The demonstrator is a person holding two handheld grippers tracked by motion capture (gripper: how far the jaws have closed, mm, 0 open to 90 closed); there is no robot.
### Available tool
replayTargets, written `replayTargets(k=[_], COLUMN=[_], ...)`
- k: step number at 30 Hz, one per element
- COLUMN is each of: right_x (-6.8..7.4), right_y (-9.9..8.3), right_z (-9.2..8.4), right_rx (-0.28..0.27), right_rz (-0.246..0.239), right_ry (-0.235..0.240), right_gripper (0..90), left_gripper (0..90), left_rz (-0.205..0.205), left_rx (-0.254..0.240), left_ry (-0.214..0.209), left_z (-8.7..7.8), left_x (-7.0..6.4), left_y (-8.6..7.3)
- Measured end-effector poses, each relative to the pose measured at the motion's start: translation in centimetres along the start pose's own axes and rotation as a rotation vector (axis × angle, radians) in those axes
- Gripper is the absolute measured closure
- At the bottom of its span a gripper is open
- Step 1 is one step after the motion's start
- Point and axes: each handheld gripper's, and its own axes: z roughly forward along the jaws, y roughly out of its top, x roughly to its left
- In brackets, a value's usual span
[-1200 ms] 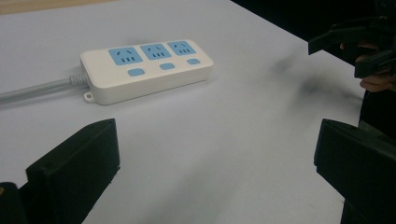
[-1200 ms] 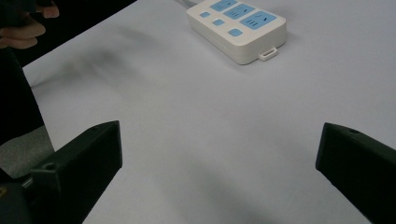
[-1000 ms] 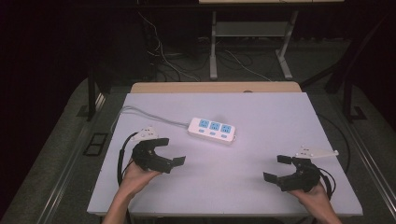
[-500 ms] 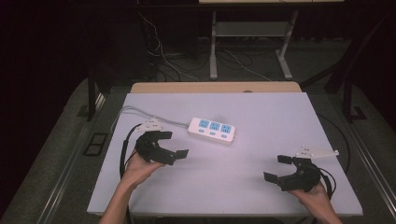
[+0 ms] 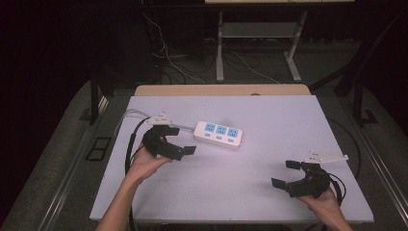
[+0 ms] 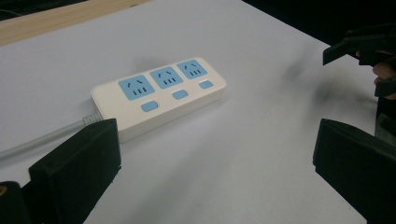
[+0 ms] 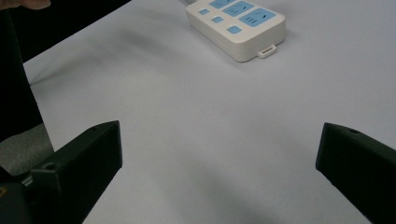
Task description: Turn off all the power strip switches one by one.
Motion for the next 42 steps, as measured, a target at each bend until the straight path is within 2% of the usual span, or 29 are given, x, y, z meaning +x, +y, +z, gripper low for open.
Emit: replayTargets(k=[19,33,42], right_x=[0.0,-0.1,-0.1], right_y=[-0.1,-0.1,-0.1], right_z=[0.1,0.2,0.1], right_rx=[0.011,0.013,0.013], right_rz=[-0.001,-0.005,-0.001], right_ry=[0.004,0.008,0.008], right_gripper=[0.4,0.4,0.4], left_gripper=[0.8,1.0,2.7], left_rz=[0.044,0.069,0.088], left_rx=[0.085,0.163,0.217], left_ry=[0.014,0.017,0.025], left_z=[2.1,4.9,6.8], left_x=[1.4,2.5,3.0], left_y=[3.0,4.6,5.2])
